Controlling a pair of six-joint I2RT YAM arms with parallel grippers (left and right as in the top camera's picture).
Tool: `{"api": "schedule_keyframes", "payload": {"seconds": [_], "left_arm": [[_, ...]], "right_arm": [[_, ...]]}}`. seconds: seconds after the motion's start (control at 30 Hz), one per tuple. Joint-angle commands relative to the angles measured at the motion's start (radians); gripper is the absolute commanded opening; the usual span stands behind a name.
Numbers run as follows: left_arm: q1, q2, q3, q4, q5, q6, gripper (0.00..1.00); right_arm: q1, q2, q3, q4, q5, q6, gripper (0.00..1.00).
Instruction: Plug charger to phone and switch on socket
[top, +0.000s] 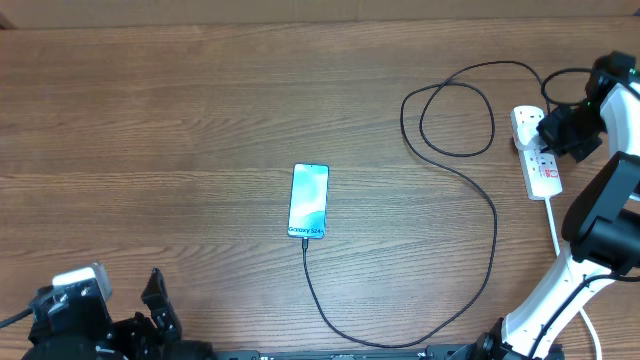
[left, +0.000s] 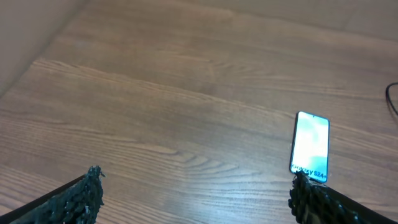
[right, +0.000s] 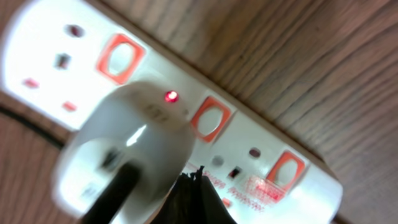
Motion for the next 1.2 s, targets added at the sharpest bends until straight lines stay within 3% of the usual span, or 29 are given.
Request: {"api": "schedule_keyframes", "payload": {"seconds": [0.0, 0.2, 0.37, 0.6, 0.7, 0.93, 1.17], "left_arm": [[0.007, -0.069, -0.003, 0.003, -0.006, -0.013, 1.00], [0.008, -0.219, -0.004, 0.003, -0.007, -0.013, 1.00], [0.008, -0.301, -0.004, 0.002, -0.006, -0.013, 1.00], [0.011, -0.369, -0.004, 0.000, -0.006, -0.013, 1.00], [0.034, -0.402, -0.004, 0.000, -0.006, -0.013, 1.00], [0.081, -0.481, 0.012, -0.031, -0.006, -0.013, 1.00], [0.111, -0.482, 0.008, -0.129, -0.007, -0.013, 1.00]], "right_arm": [[-0.013, -0.117, 0.077, -0.026, 0.026, -0.006, 0.04], [-0.024, -0.357, 0.084, -0.042, -0.003, 0.005, 0.04], [-0.026, -0.636, 0.092, -0.016, -0.212, 0.022, 0.04], [-0.044, -1.004, 0.113, 0.304, -0.407, 0.221, 0.04], [-0.041, -1.123, 0.113, 0.426, -0.409, 0.233, 0.04], [-0.040, -1.307, 0.114, 0.435, -0.408, 0.089, 0.05], [0.035, -1.382, 0.106, 0.378, -0.416, 0.075, 0.05]]}}
